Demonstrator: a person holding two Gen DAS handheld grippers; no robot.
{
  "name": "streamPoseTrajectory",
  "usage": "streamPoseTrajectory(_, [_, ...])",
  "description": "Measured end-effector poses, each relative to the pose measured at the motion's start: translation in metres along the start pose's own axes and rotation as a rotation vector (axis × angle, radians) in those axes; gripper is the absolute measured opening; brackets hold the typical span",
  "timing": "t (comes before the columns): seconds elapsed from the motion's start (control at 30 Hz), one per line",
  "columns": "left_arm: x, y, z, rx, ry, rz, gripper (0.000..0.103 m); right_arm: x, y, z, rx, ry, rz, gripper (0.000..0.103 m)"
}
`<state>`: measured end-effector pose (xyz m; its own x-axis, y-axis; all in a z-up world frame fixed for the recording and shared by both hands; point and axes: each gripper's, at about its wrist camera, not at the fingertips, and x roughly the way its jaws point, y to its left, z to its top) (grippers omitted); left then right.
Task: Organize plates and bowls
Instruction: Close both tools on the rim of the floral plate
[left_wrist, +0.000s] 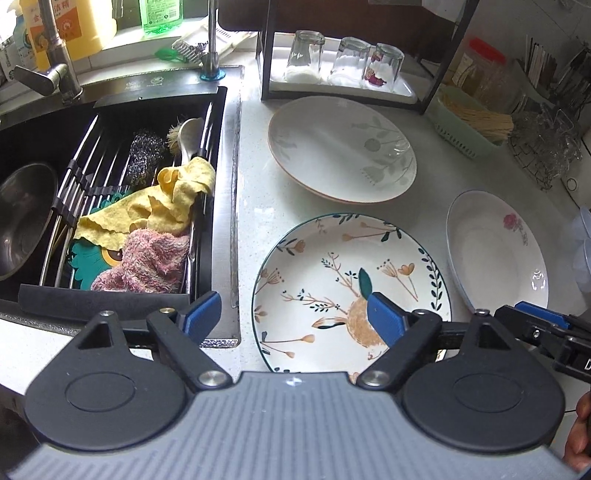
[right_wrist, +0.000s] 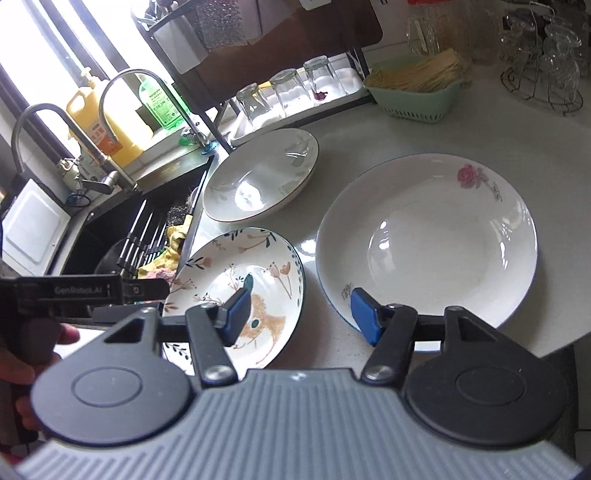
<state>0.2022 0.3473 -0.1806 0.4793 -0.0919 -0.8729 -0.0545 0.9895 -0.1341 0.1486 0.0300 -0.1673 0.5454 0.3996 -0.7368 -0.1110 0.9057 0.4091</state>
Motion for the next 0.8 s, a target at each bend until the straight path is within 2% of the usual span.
streamPoseTrajectory(0.13, [0.016,0.011,-0.001,-0.008,0.046,-0.039,0.066,0.016,0.002,-0.002,0.033,0.049,0.026,0.038])
streamPoseTrajectory(0.2, [0.026,0.016,0.0,-0.011,0.065,-0.057,0.063,0.023,0.003,-0.001,0.053,0.071,0.042,0.03])
streamPoseTrajectory(0.27, [0.034,0.021,-0.001,-0.016,0.077,-0.064,0.06,0.031,0.001,0.001,0.075,0.091,0.027,0.029])
streamPoseTrajectory(0.4, [0.046,0.025,0.002,0.005,0.102,-0.076,0.042,0.041,-0.004,0.001,0.122,0.123,0.011,0.023])
streamPoseTrajectory(0.53, [0.052,0.028,0.007,0.036,0.106,-0.087,0.036,0.045,-0.005,0.001,0.146,0.126,0.012,0.019])
streamPoseTrajectory(0.8, [0.065,0.037,0.017,0.051,0.105,-0.1,0.025,0.057,-0.001,0.008,0.131,0.128,-0.006,0.017])
